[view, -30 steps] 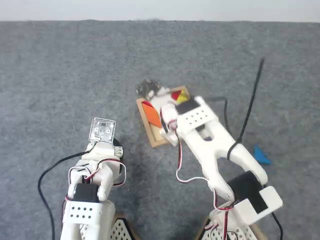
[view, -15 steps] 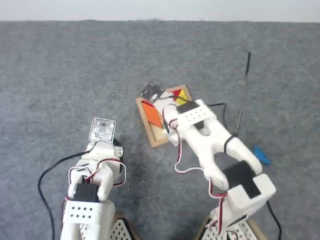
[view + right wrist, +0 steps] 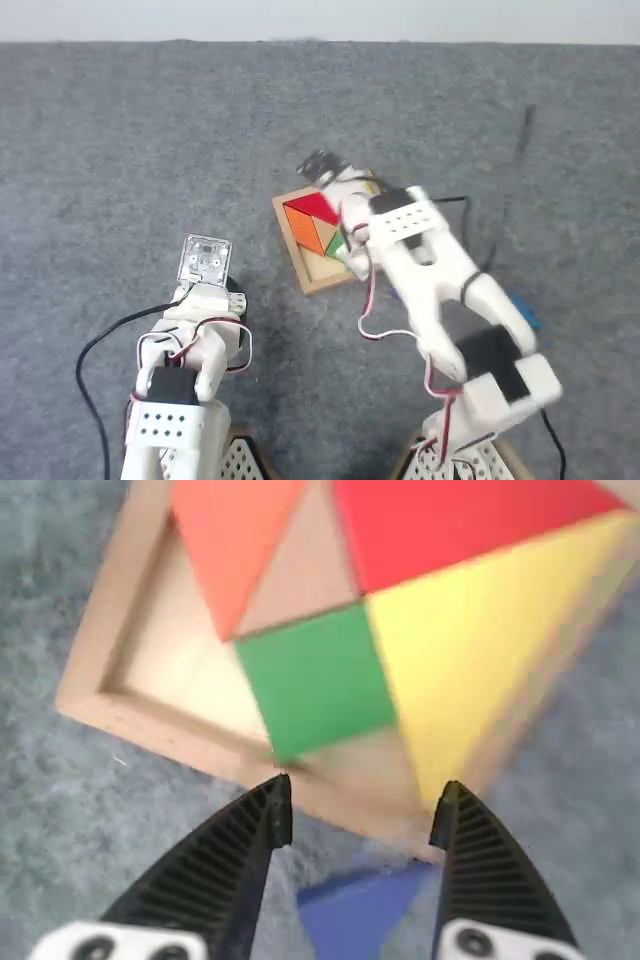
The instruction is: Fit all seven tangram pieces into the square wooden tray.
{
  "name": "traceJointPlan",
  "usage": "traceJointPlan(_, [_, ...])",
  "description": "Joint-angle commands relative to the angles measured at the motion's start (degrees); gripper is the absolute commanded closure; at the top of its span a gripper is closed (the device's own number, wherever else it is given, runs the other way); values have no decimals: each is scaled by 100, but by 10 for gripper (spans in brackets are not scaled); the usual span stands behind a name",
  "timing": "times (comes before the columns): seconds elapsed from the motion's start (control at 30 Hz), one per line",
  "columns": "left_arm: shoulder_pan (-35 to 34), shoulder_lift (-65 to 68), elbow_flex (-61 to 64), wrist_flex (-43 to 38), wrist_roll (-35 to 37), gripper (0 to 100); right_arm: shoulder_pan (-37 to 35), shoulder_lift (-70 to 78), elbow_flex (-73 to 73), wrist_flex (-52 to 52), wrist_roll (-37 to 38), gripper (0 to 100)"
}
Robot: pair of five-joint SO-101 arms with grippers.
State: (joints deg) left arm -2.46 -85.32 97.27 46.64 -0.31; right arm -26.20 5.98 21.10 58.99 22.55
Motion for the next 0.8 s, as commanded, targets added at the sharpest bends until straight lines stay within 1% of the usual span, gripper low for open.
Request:
traceJointPlan(0.0, [-26,-70,-48,9,35,985,549,-1402,-114,699,-114,764])
traceJointPlan(0.13, [-26,-70,-48,9,35,985,1182,-2466,501,1174,-114,764])
traceJointPlan(0.27, [-26,-70,-48,9,35,985,1842,-3327,1363,1165,-62,764])
traceJointPlan(0.37, [-26,-70,-48,9,35,985,2176,-3785,1969,1051,-62,764])
traceJointPlan(0.47, [-26,-70,-48,9,35,985,2325,-4057,2356,998,-62,764])
traceJointPlan(0.63, [-26,-70,-48,9,35,985,2501,-4163,2690,1244,-105,764])
traceJointPlan(0.7, [-26,-70,-48,9,35,985,2554,-4163,2892,1156,-149,764])
traceJointPlan(0.77, [-26,-70,-48,9,35,985,2492,-4215,3218,848,-448,764])
